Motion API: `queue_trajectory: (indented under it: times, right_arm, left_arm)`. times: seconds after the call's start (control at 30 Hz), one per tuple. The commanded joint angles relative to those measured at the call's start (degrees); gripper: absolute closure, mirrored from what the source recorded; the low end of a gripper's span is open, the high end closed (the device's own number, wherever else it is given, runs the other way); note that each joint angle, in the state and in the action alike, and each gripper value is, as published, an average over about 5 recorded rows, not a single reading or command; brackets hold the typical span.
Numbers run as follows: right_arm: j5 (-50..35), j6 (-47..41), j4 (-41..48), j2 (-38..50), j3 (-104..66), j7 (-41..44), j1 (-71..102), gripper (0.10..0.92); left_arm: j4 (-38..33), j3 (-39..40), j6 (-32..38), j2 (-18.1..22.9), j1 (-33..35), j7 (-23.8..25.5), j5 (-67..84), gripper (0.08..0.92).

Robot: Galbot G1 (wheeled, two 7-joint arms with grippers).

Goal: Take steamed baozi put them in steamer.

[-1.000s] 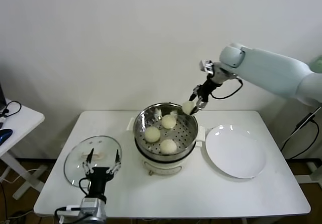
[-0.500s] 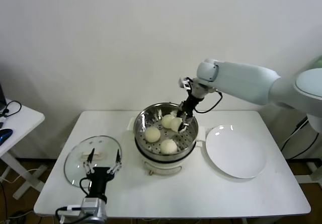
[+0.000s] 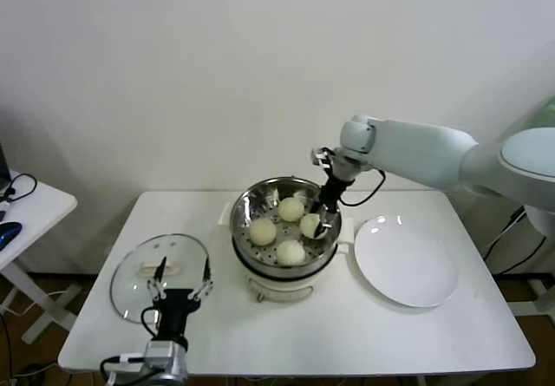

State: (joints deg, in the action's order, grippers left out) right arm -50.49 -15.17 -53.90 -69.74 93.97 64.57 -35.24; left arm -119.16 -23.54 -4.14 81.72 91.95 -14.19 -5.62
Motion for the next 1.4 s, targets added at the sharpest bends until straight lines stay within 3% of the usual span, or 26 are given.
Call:
queue_trajectory:
  times: [0.03,0.33,0.6,0.83,1.07,1.4]
  right_arm:
    - [1.2,0.0,0.2,0.2,0.2,-0.3,0.8,0.347]
    - [1.4,0.4,0.2,-0.4,-0.7,-0.8,1.6,0.344]
    - [1.1,0.3,-0.4,-0.4,-1.1,-0.1,0.5,0.21]
    - [0.6,0.5,-1.8,1.5,-2.9,0.5,-2.3,0.203]
    - [-0.9,1.1,-5.8,8.1,-9.7,-3.1,-5.2,0.203]
    - [5.2,1.2,-16.3,21.6,-19.7,-8.1,-3.4,0.203]
  left_arm:
    - [0.0,0.2,-0.1,0.1,-0.1,0.0,-0.1,0.177]
    - [-0.1,0.2,-0.2,0.0,-0.1,-0.1,-0.2,0.177]
    - [0.0,0.1,-0.2,-0.1,-0.1,-0.1,-0.2,0.177]
    - [-0.2,0.2,-0.4,-0.3,-0.3,-0.1,-0.2,0.177]
    - [0.0,-0.5,-0.4,-0.4,-0.6,-0.2,-0.3,0.177]
    - [1.6,-3.4,1.9,-1.1,-0.6,-0.5,-1.1,0.177]
